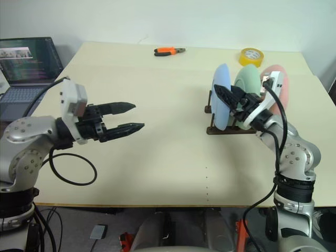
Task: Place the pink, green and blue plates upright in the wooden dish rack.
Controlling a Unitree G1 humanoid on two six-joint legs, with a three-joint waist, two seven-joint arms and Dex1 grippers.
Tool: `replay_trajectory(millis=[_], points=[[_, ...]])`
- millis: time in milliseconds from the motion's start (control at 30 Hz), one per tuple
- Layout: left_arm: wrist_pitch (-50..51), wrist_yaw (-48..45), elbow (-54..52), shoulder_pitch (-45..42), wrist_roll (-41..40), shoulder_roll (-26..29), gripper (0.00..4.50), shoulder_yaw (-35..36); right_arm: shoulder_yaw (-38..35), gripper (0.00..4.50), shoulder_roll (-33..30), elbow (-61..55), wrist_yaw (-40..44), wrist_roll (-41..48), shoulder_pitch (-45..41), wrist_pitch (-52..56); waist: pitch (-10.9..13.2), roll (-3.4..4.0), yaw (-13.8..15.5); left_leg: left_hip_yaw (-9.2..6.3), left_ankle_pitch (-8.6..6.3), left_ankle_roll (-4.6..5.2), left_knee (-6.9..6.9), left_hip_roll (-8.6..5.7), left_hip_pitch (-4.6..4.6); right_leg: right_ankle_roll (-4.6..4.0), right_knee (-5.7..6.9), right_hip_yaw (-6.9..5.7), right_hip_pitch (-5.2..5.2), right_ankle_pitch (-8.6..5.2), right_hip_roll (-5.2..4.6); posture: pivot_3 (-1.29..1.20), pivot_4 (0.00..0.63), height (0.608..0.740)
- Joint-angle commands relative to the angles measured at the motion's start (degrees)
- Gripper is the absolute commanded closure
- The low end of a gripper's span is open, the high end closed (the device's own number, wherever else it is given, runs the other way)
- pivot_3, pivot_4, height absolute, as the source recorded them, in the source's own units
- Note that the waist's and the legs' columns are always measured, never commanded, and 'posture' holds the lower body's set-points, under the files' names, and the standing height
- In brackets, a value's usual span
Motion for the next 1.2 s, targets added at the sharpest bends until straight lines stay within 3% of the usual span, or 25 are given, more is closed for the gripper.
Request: replay_trajectory(millis=[33,900,1200], points=[[-0.9,0.3,-1.1,-0.7,0.1,0.3,1.04,1.0,1.2,0.81,-1.2,-2.0,0.1,-1.9,-1.3,-1.2,0.0,0.0,0.0,0.0,0.0,0.0,0.0,0.0,0.0,0.0,0.0,0.0,0.0,0.0,0.0,0.0,0.15,0.74],[-1.3,0.7,0.8,-1.9,1.6,-1.3,1.04,-0.9,7.4,0.81,-9.3,-7.2,4.0,-9.6,-1.1,-0.5,0.0,0.0,0.0,0.01,0.0,0.0,0.01,0.0,0.0,0.0,-0.01,0.01,0.0,0.0,0.01,0.0,0.15,0.74],[-1.2,0.4,0.7,-1.7,1.6,-1.4,1.04,-0.9,5.9,0.81,-10.3,-8.3,5.3,-10.4,-2.2,-0.2,0.0,0.0,0.0,0.0,0.0,0.0,0.01,0.0,0.0,0.0,0.0,0.0,0.0,0.0,0.01,0.0,0.15,0.74]])
